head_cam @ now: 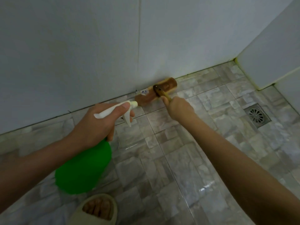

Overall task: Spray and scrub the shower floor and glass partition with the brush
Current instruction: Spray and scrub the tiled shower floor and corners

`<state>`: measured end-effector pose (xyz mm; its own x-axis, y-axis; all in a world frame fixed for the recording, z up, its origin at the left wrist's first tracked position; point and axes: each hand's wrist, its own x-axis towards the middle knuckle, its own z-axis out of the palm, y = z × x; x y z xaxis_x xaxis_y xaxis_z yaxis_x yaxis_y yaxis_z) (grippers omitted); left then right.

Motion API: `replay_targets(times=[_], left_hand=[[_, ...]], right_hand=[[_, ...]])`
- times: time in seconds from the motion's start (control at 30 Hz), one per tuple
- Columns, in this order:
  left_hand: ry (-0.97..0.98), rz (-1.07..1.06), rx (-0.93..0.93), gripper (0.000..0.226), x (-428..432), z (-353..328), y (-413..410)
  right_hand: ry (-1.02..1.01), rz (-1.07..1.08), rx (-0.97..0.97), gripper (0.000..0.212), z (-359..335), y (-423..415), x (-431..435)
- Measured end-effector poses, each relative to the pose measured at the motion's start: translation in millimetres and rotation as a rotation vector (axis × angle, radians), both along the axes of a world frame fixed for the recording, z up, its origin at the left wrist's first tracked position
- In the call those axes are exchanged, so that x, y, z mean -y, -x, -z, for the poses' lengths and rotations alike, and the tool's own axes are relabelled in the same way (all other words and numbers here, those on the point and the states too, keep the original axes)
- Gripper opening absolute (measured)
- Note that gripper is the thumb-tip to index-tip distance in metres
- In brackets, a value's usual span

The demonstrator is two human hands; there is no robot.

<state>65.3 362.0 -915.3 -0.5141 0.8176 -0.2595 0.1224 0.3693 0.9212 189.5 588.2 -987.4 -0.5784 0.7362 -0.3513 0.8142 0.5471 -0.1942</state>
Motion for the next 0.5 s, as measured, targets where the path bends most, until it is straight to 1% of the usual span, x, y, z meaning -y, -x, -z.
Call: replay_targets(times=[0.07, 0.13, 0.2, 0.27, 0.33, 0.4, 0.47, 0.5], left_hand=[[-0.007, 0.009, -0.001, 0.054, 2, 0, -2], [-0.034, -0.018, 0.027, 0.052, 5, -1, -2], [-0.053, -0.059, 0.057, 0.05, 9, -1, 1], [-0.049, -0.067, 0.035, 0.048, 12, -1, 6], [-0.039, -0.06, 0.013, 0.048, 15, -2, 8], [-0.027, -0.056, -0.001, 0.048, 15, -3, 5], [-0.025, -0.037, -0.002, 0.049, 11, -2, -1], [-0.024, -0.019, 0.001, 0.05, 9, -1, -5]], right_hand=[[0.022, -0.009, 0.02, 0.062, 8, -18, 7], [0.05, 0.011, 0.049, 0.063, 8, -84, 30], [0.11, 0.133, 0.139, 0.068, -7, -146, 59], [0.122, 0.193, 0.194, 0.069, -12, -165, 68], [0.09, 0.176, 0.183, 0.063, -11, -134, 62], [0.04, 0.116, 0.03, 0.059, 0, -77, 44], [0.015, 0.029, -0.04, 0.058, 4, -26, 24], [0.004, 0.016, -0.043, 0.058, 5, -16, 19]])
